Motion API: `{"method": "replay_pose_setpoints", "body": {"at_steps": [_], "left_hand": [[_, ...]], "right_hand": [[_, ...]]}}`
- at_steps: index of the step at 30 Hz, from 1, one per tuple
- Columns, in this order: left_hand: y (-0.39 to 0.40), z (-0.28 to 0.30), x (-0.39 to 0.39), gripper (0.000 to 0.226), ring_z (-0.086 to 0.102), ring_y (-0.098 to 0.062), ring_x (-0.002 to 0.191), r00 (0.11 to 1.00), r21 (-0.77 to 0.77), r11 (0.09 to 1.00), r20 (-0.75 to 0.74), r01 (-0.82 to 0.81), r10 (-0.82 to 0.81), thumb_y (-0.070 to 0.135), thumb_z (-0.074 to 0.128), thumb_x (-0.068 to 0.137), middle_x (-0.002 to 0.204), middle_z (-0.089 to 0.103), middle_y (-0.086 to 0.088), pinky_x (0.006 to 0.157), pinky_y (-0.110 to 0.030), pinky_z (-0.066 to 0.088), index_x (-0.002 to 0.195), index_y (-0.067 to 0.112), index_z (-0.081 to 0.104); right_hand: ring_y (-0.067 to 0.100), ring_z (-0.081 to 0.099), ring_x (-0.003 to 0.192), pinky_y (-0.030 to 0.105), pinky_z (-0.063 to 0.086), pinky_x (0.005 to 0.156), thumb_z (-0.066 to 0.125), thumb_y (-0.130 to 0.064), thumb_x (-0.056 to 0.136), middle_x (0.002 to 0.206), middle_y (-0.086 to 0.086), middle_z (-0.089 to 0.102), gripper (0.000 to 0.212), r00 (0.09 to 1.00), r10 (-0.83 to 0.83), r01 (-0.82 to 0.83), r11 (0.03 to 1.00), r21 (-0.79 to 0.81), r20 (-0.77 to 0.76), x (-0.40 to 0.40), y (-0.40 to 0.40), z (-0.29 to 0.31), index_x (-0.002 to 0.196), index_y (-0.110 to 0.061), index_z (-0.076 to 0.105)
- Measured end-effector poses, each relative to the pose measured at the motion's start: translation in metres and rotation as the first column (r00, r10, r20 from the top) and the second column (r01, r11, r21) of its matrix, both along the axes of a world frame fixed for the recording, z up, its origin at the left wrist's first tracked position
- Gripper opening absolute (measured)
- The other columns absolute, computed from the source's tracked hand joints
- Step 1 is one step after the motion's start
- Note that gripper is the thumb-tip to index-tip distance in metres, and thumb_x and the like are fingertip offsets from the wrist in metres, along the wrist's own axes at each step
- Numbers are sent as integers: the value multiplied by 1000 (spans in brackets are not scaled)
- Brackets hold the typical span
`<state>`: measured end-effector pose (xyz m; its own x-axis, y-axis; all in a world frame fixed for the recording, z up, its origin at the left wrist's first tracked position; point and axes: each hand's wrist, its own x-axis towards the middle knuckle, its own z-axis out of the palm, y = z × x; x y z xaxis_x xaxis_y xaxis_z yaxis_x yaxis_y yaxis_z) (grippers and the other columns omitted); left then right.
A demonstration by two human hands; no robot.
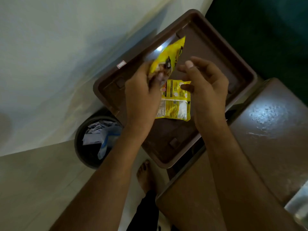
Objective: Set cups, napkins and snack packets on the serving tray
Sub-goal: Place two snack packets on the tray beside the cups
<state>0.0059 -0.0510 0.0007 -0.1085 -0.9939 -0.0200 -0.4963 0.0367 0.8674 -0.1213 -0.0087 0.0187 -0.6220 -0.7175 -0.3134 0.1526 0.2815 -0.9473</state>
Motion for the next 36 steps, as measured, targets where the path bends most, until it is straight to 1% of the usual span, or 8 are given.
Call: {"method": "replay_pose_setpoints", "body": {"at_steps": [2,5,11,17,24,28,32,36], "left_hand": [[-10,3,4,19,74,-9,104,924,290,953,-336,-85,185,12,65,100,106,78,5,91,-24,57,117,8,72],[-15,3,17,36,69,-36,124,684,600,774,-652,202,327,9,59,100,132,71,-20,107,-53,54,134,-4,63],[-6,1,24,44,71,-30,122,790,735,610,-547,296,276,39,45,109,131,74,-13,108,-57,53,132,8,67],[3,-5,7,25,79,-18,100,857,647,757,-338,-87,388,34,60,105,102,82,-1,89,-41,64,97,20,79],[10,-24,-5,42,66,-5,71,871,461,838,-234,-292,433,22,63,104,70,71,9,71,-25,55,64,17,72],[12,-20,-7,31,78,-10,90,791,573,782,-349,-245,503,26,54,109,90,81,4,80,-31,64,88,19,77],[8,-20,17,30,77,-23,109,655,685,704,-446,-189,610,29,48,111,114,80,-7,93,-45,63,112,15,74],[4,-22,35,32,76,-23,110,589,708,672,-455,-214,668,34,44,112,122,78,-7,92,-47,63,119,19,71]], "right_hand": [[13,72,99,27,58,79,72,-24,96,110,4,75,32,991,-48,56,997,61,-123,-6,-4,-7,124,-10,70],[10,73,100,26,59,80,68,-34,100,111,2,75,36,996,3,7,994,108,-92,-16,-8,-7,126,-10,69],[9,74,75,29,61,68,68,-29,102,80,-5,79,19,976,204,-192,972,134,-80,-32,-9,-3,86,-21,74],[4,70,72,19,52,63,70,-17,100,75,-8,76,19,973,196,-178,973,144,-121,-35,-9,-6,82,-21,67],[12,73,76,26,56,63,70,-19,99,84,2,76,20,987,14,29,965,261,-163,-25,-13,-10,79,-21,69],[9,69,71,22,55,63,72,-22,99,79,-3,73,19,977,38,4,980,199,-208,-26,-13,-13,80,-25,69],[15,68,79,45,65,79,68,-36,96,82,-3,70,15,958,-39,143,924,354,-285,-39,-5,-27,88,-24,68],[23,71,99,43,62,86,79,-55,81,109,1,70,58,952,166,16,812,584,-257,-30,6,-31,121,-19,57]]}}
